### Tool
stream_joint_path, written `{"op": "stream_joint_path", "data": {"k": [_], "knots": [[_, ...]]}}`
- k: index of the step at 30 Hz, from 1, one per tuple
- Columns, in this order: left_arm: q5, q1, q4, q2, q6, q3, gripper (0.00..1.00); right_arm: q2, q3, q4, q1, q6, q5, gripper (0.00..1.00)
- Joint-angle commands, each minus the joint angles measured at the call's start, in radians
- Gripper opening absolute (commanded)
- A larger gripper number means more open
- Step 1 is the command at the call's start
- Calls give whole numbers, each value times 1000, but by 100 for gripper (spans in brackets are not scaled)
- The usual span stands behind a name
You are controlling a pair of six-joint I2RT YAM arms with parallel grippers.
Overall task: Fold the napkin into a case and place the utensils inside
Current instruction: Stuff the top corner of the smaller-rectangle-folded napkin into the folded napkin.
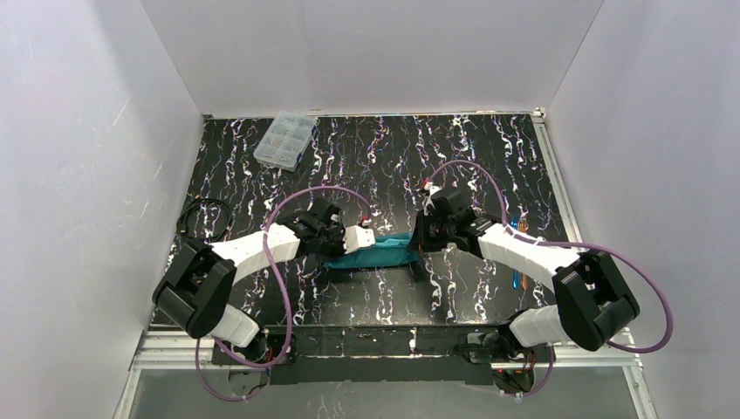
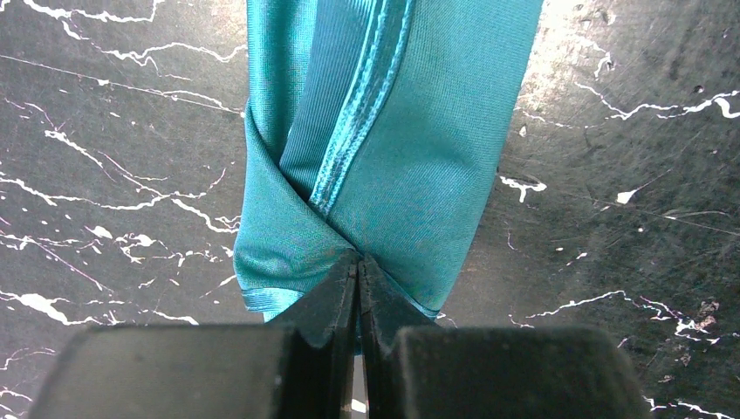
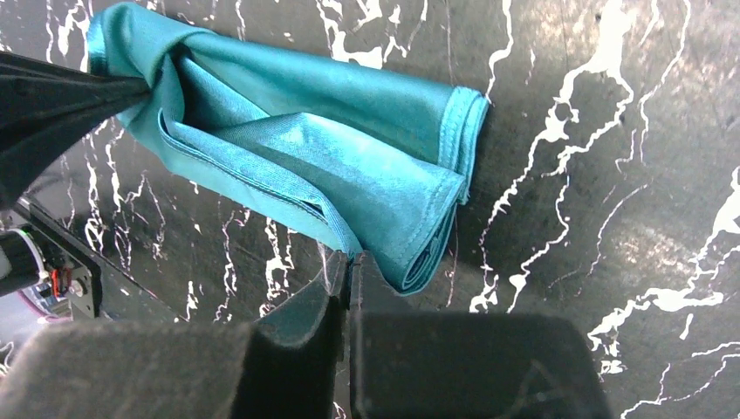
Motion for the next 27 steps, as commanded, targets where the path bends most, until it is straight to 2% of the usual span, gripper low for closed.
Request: {"op": "stream_joint_path", "data": {"k": [1, 10, 16, 21, 27], "knots": [[23, -12, -31, -32, 26, -5, 0, 28, 71, 18, -6, -34, -1, 6], [29, -21, -32, -32, 53, -15, 0, 142, 153, 17, -11, -68, -1, 6], [29, -27, -33, -33, 61, -15, 0, 209, 199, -13, -17, -90, 55, 5], [17, -27, -53, -53, 12, 22, 0, 263, 185, -20, -21, -90, 113, 3], [38, -26, -119, -74, -47, 98, 0, 295, 161, 17, -25, -75, 82, 3]]}}
